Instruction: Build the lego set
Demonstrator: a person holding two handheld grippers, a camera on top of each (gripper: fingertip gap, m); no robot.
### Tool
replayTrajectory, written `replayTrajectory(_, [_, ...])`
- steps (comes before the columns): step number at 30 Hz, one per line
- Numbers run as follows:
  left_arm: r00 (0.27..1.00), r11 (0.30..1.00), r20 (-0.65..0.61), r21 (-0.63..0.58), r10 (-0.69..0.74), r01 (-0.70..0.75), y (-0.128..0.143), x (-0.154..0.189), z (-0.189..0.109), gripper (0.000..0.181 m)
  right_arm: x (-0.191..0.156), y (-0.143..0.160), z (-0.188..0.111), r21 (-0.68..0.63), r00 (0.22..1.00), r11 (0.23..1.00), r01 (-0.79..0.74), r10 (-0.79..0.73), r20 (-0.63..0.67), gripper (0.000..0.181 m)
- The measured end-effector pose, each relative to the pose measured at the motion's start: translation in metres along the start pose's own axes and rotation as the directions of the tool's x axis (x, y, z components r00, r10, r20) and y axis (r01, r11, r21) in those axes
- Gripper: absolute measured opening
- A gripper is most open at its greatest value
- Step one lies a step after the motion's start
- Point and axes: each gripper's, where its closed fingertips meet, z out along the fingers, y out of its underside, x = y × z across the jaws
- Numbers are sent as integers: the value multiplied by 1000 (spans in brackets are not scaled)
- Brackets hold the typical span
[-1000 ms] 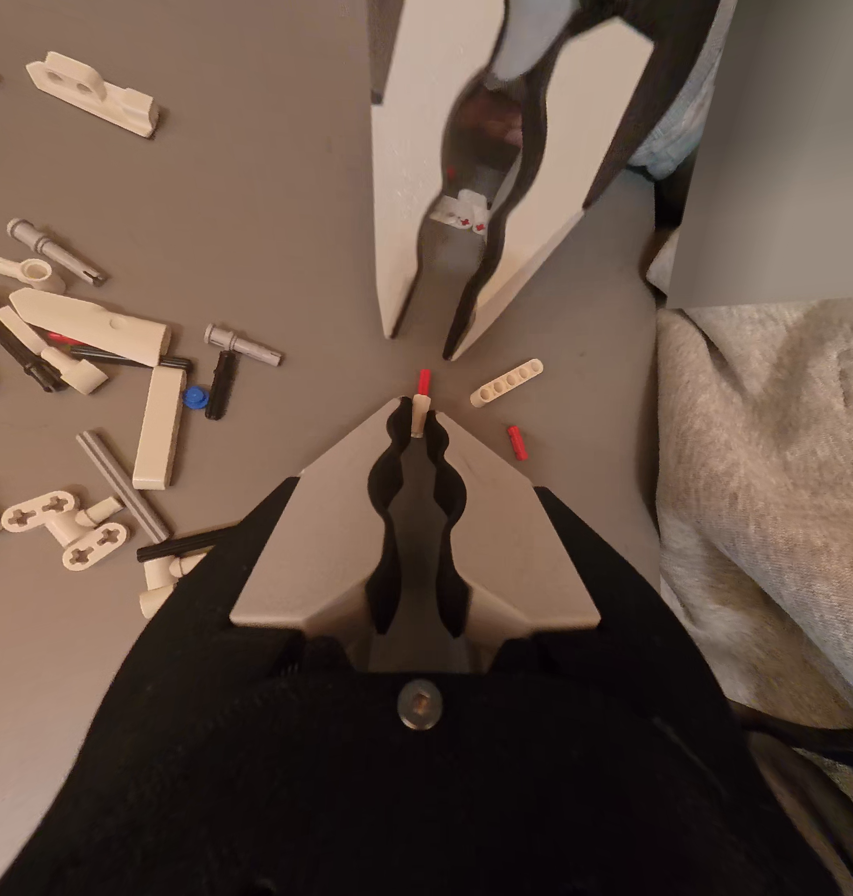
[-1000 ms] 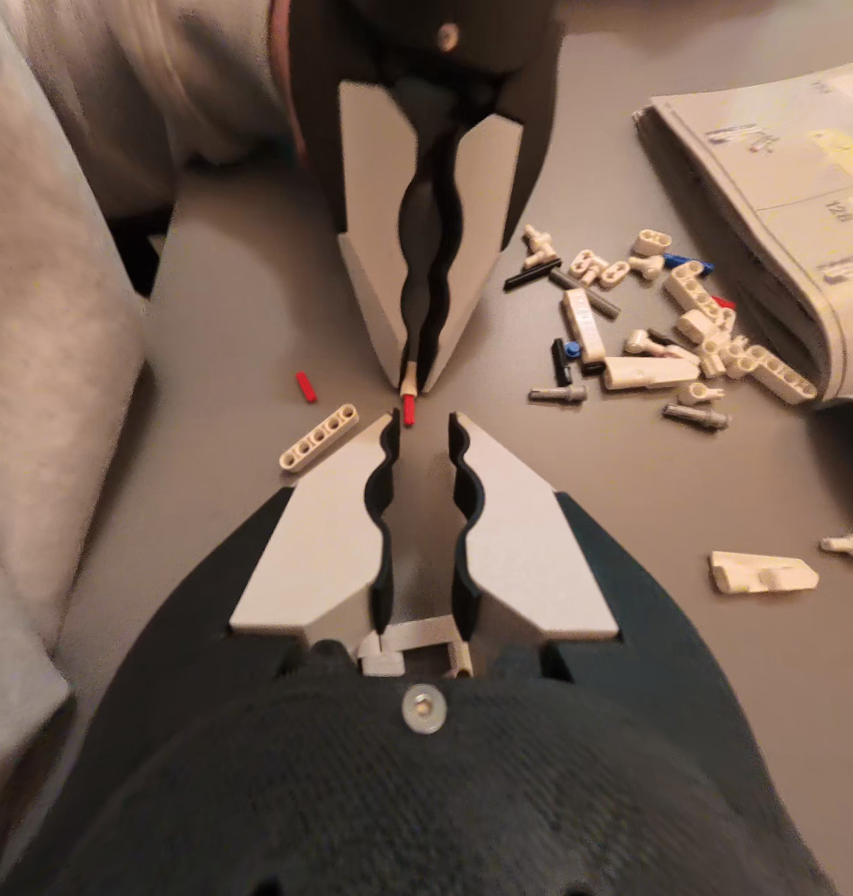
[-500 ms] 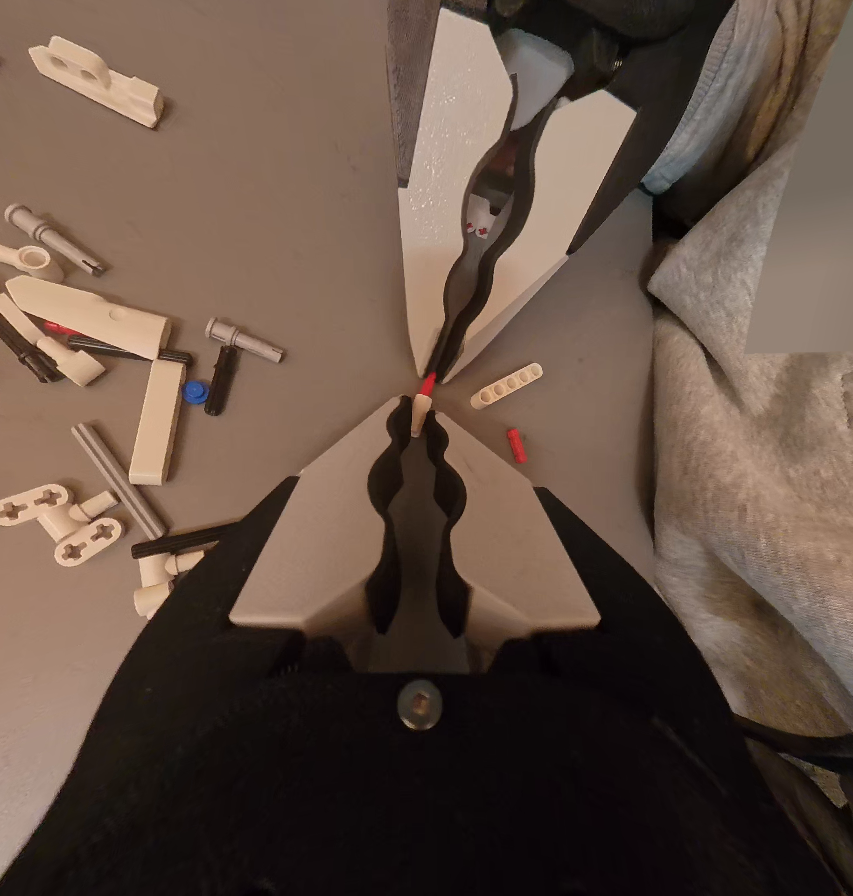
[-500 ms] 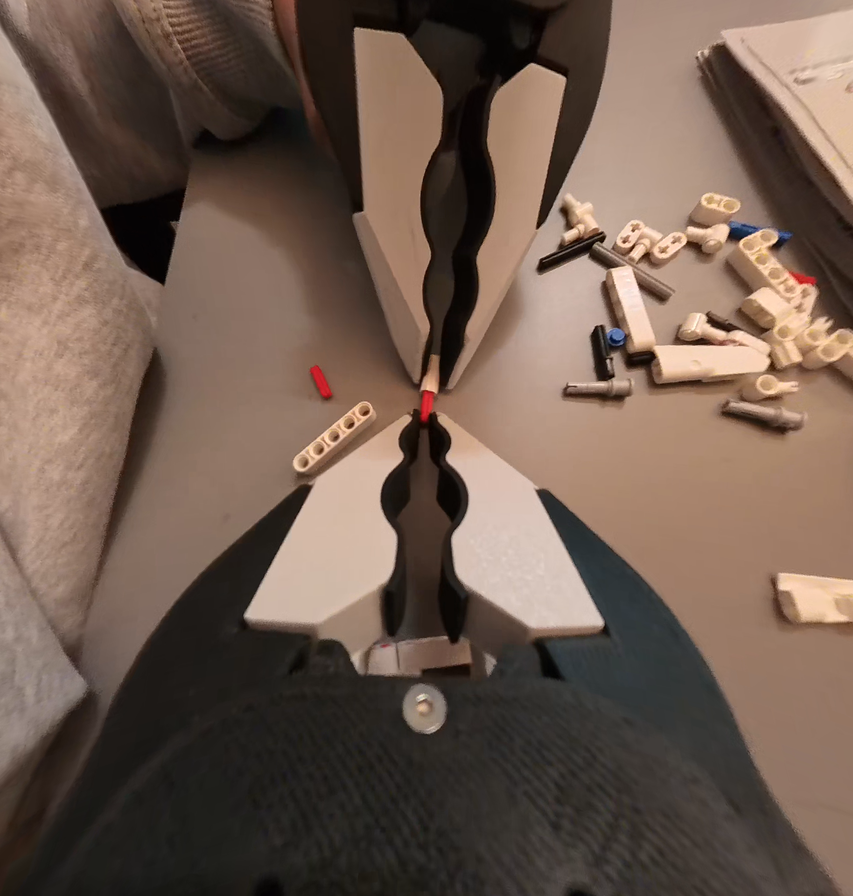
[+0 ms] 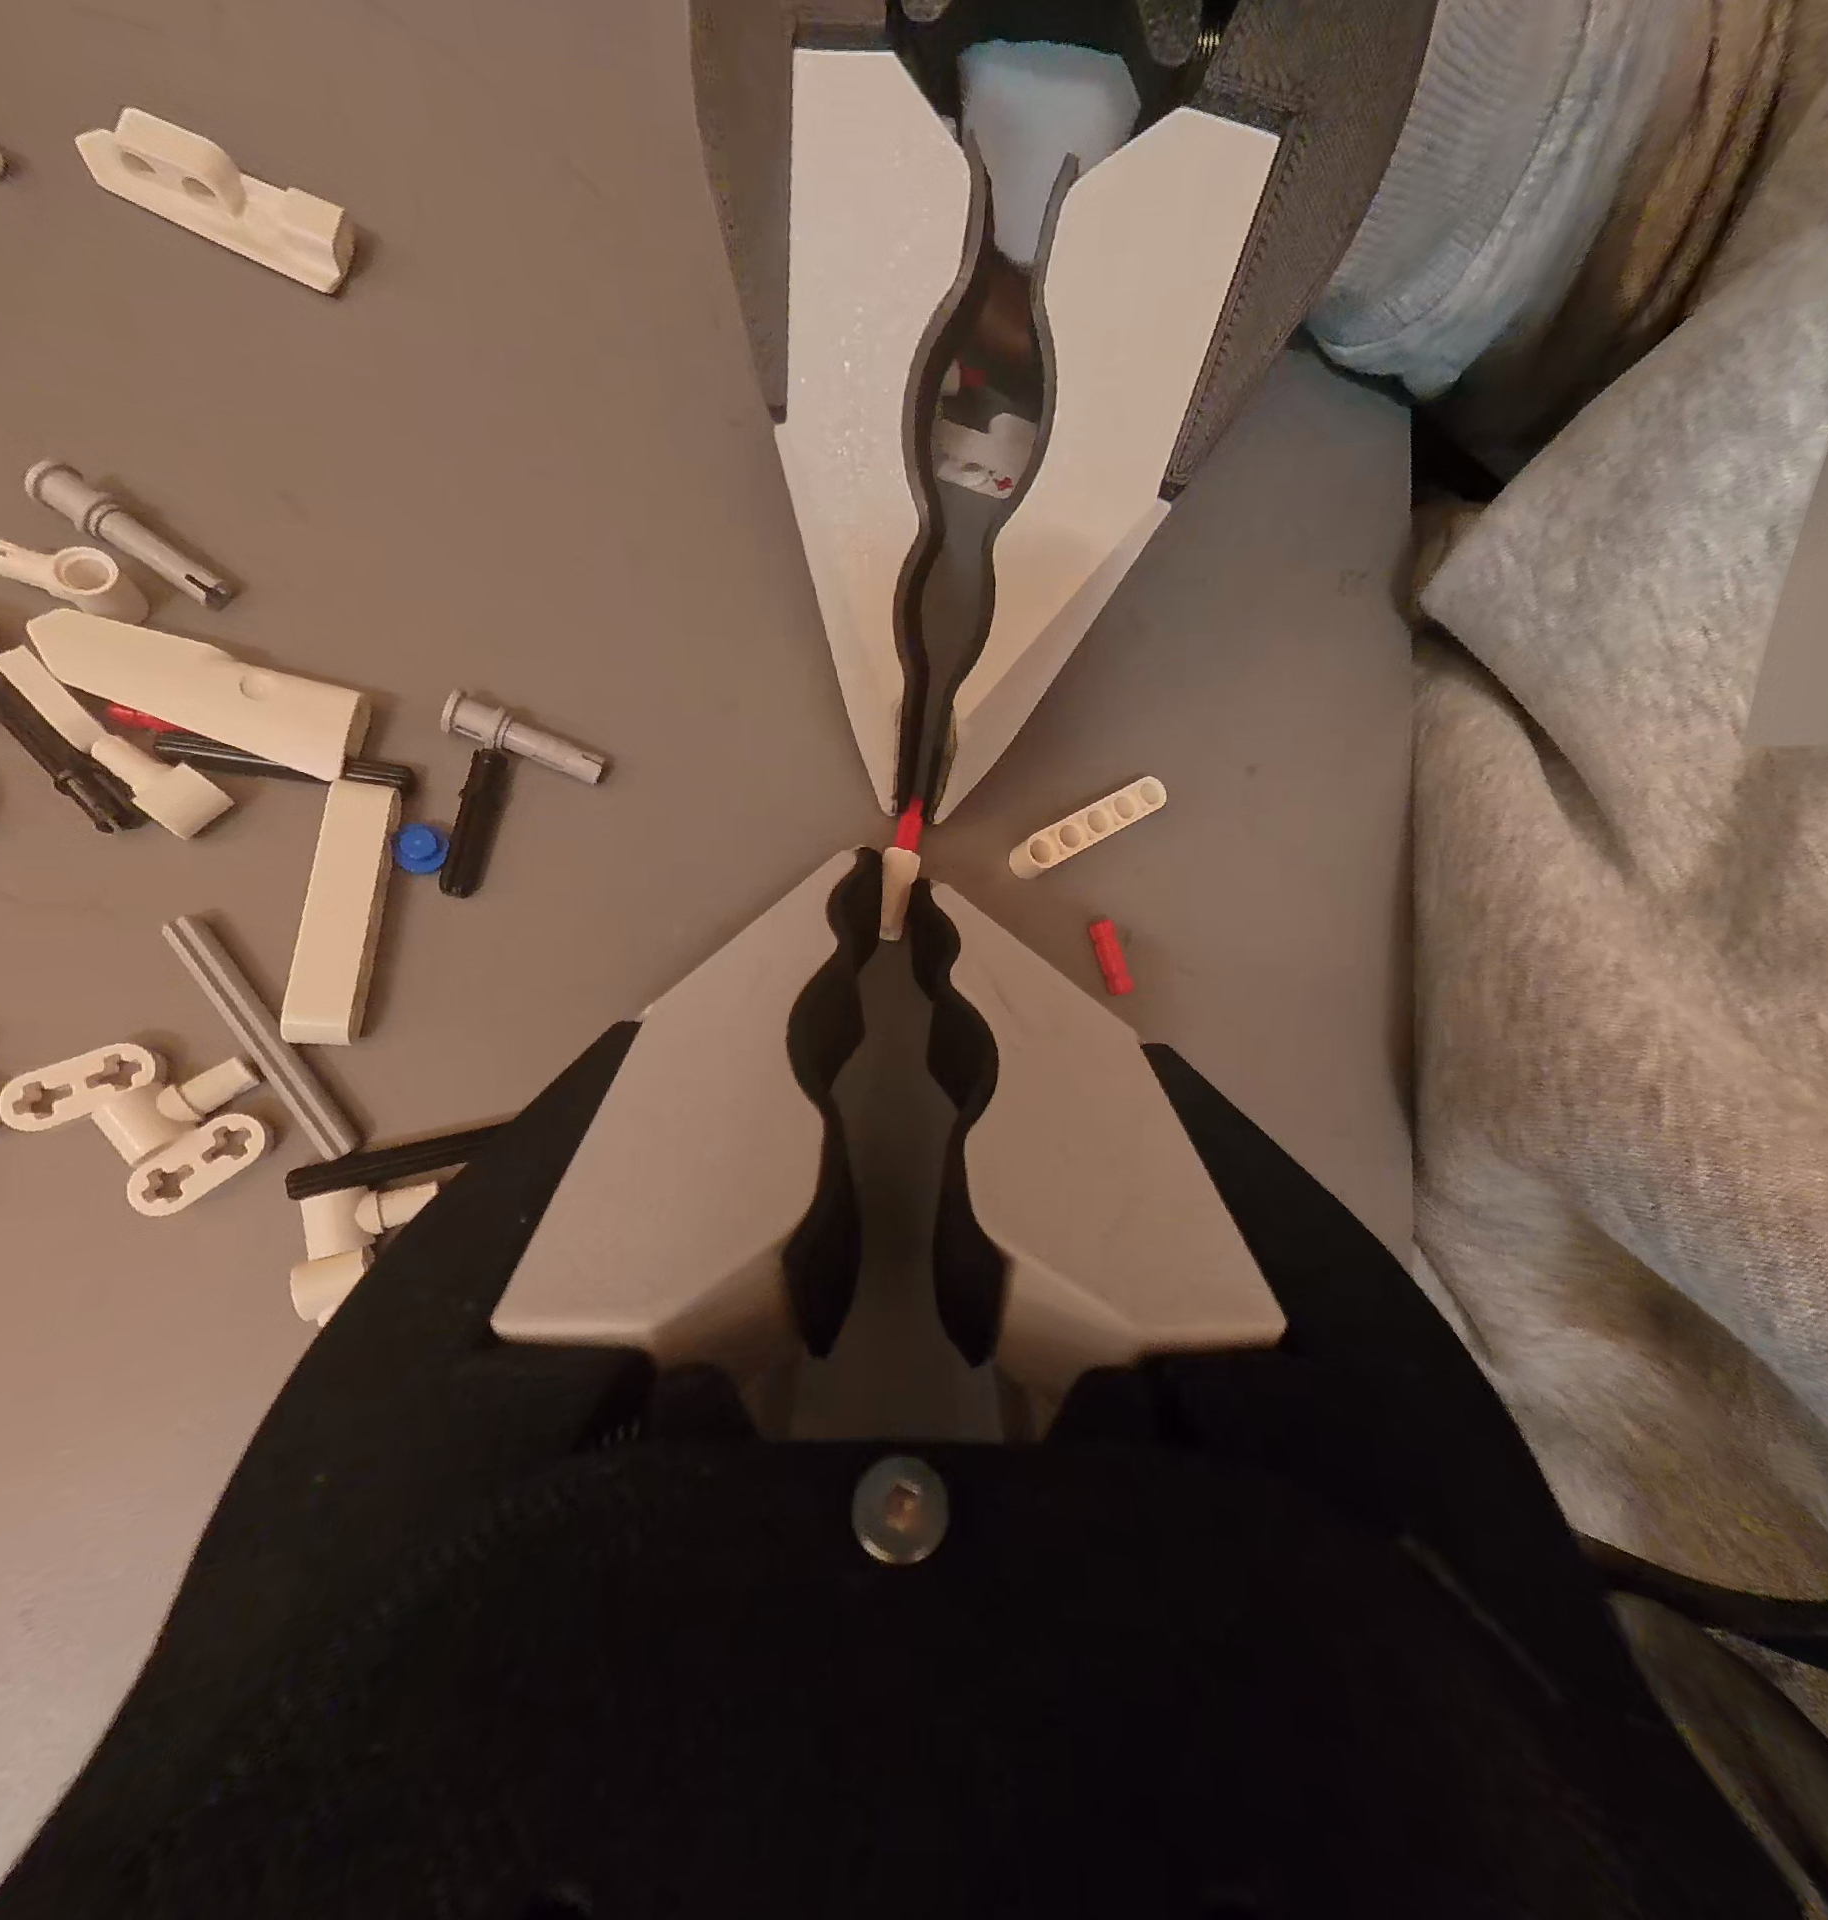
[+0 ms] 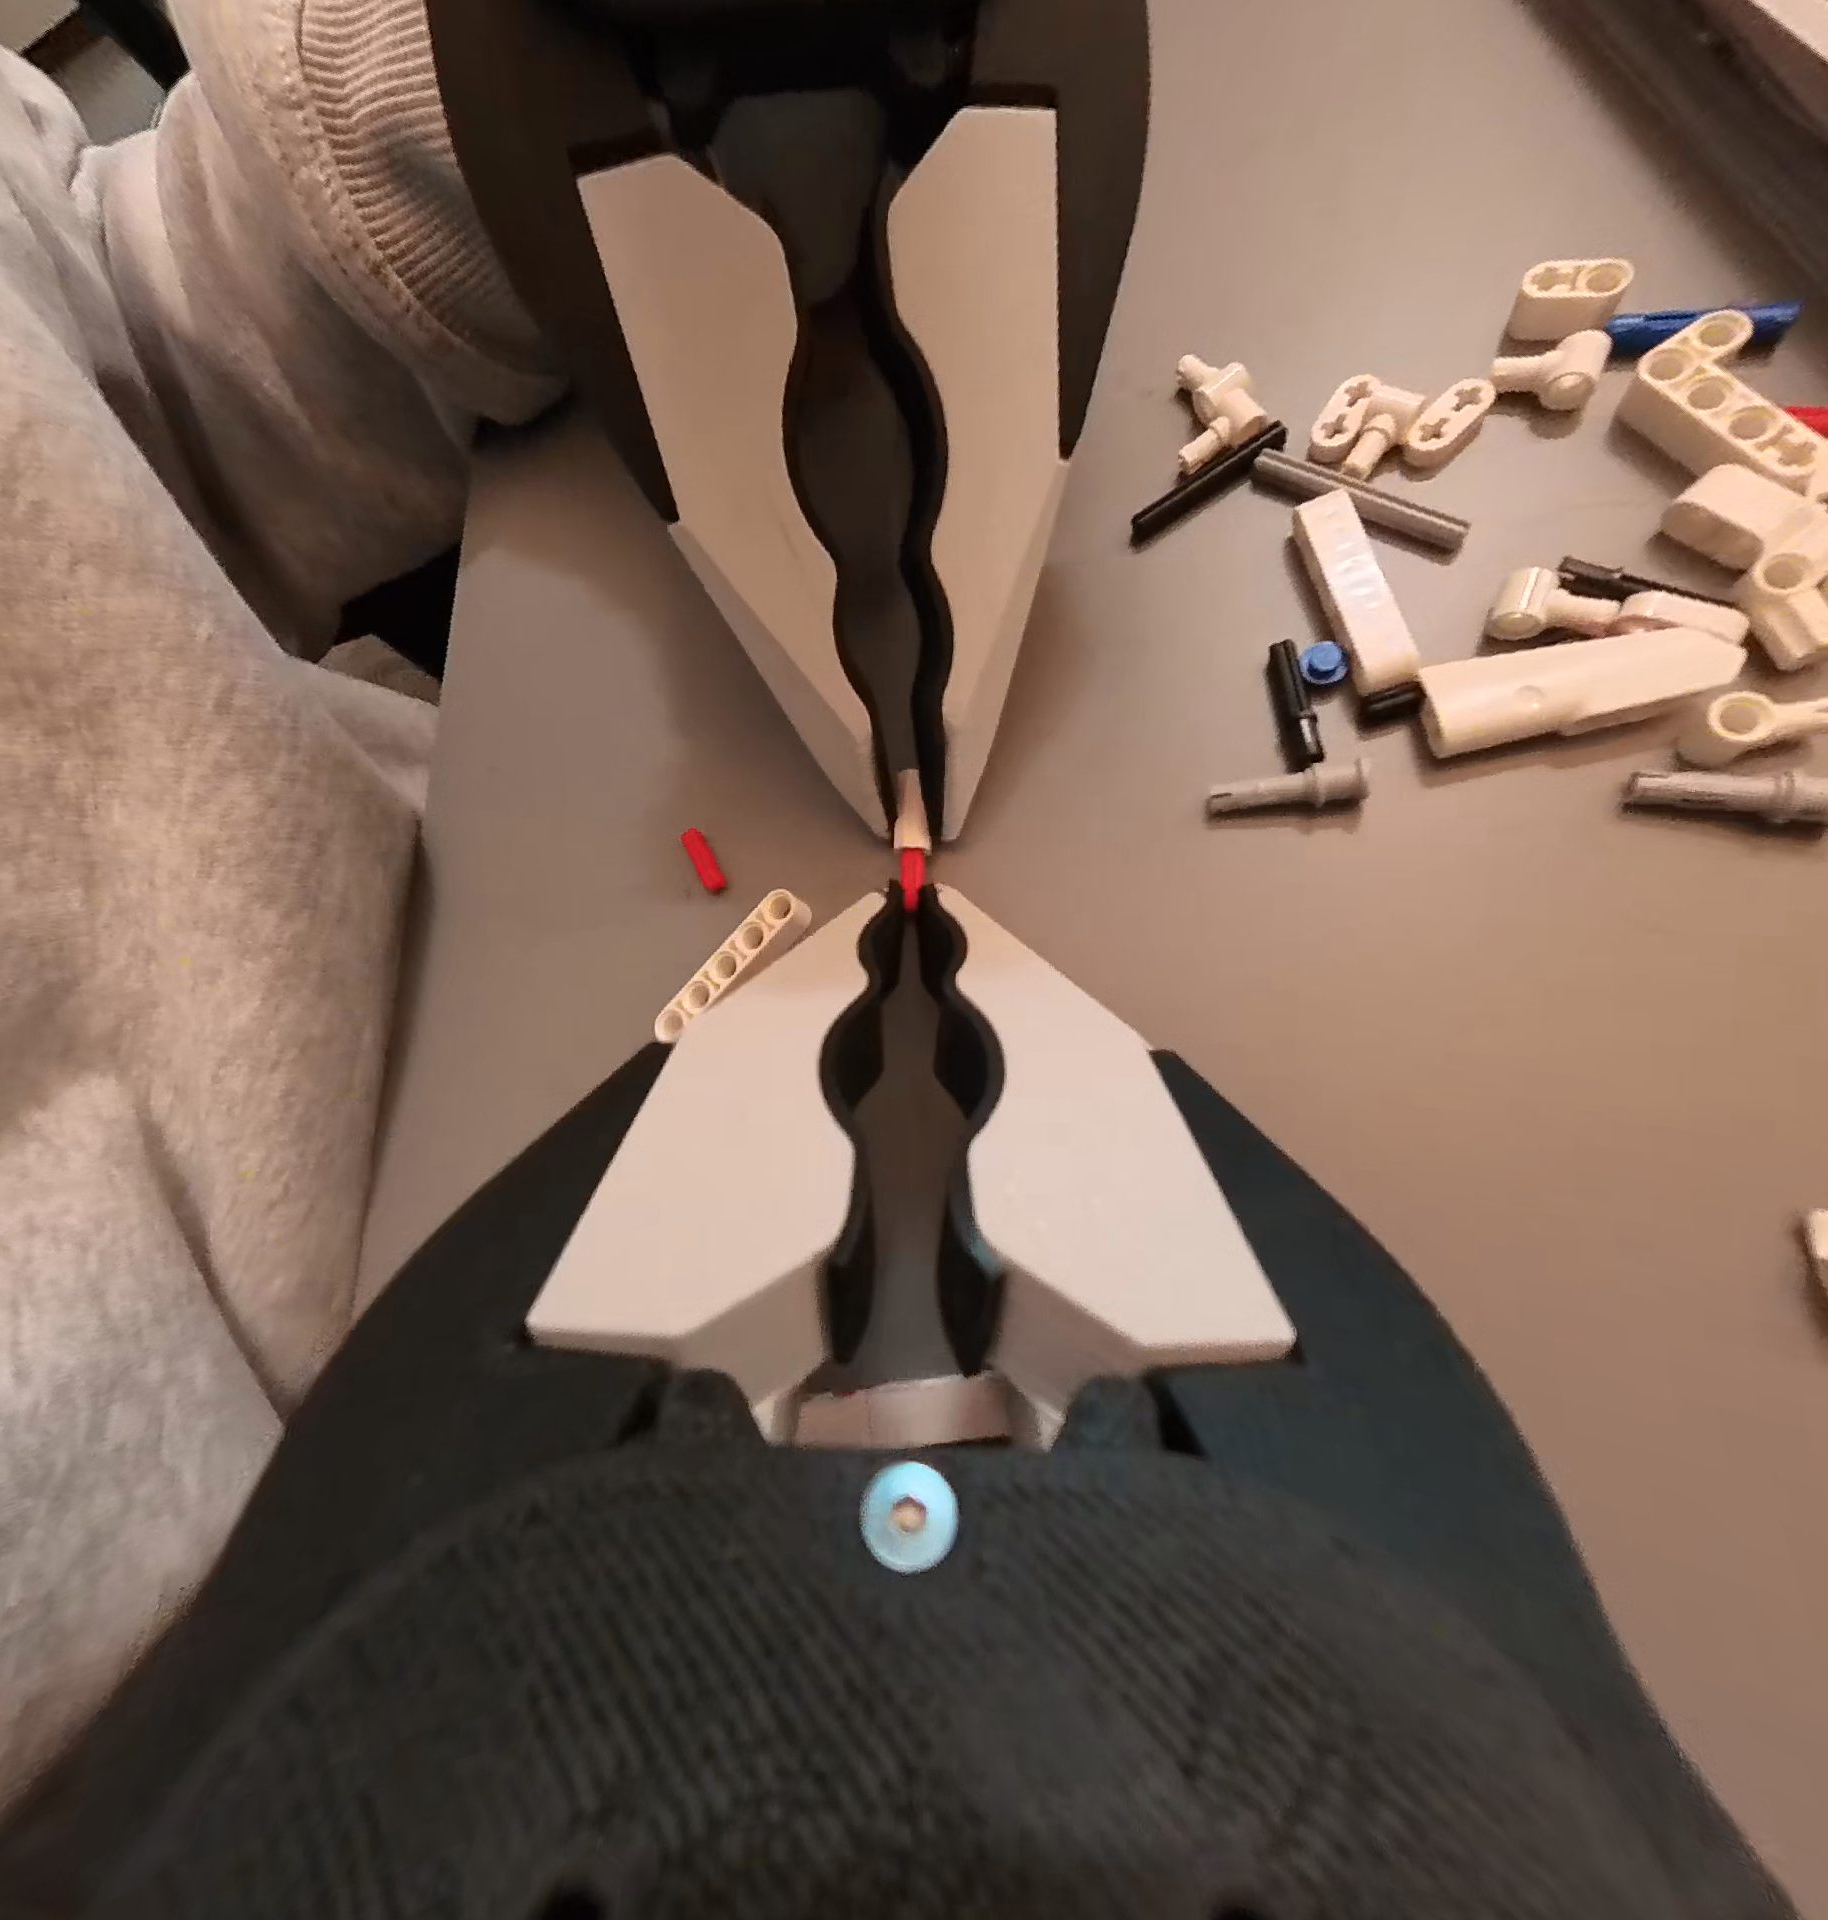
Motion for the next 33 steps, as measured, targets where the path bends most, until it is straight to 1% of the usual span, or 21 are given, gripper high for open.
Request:
replayTrajectory(3, [1000, 1000, -2, 0, -2, 2, 0, 0, 0, 6, 0, 0, 0, -11, 1000, 1000, 2, -2, 24, 0])
replayTrajectory(7, [1000, 1000, -1, 0, 0, 0, 0, 0, 0, 5, -1, -1, 1, -19, 997, 999, -41, 42, 60, 0])
replayTrajectory(13, [1000, 1000, 2, 0, 3, -3, 0, 0, 0, 5, -1, -2, 2, -21, 996, 998, -55, 57, 70, 0])
replayTrajectory(25, [1000, 1000, 5, 1, 4, -4, -1, 0, 1, 5, 0, -4, 4, -15, 998, 999, -34, 35, 54, 0])
replayTrajectory(29, [1000, 1000, 7, 1, 7, -7, -1, 0, 1, 5, 0, -5, 6, -34, 999, 999, -18, 20, 39, 0])
replayTrajectory(33, [1000, 1000, 4, 3, 3, -3, -1, 0, 1, 5, 0, -5, 6, -12, 1000, 1000, -10, 10, 26, 0])
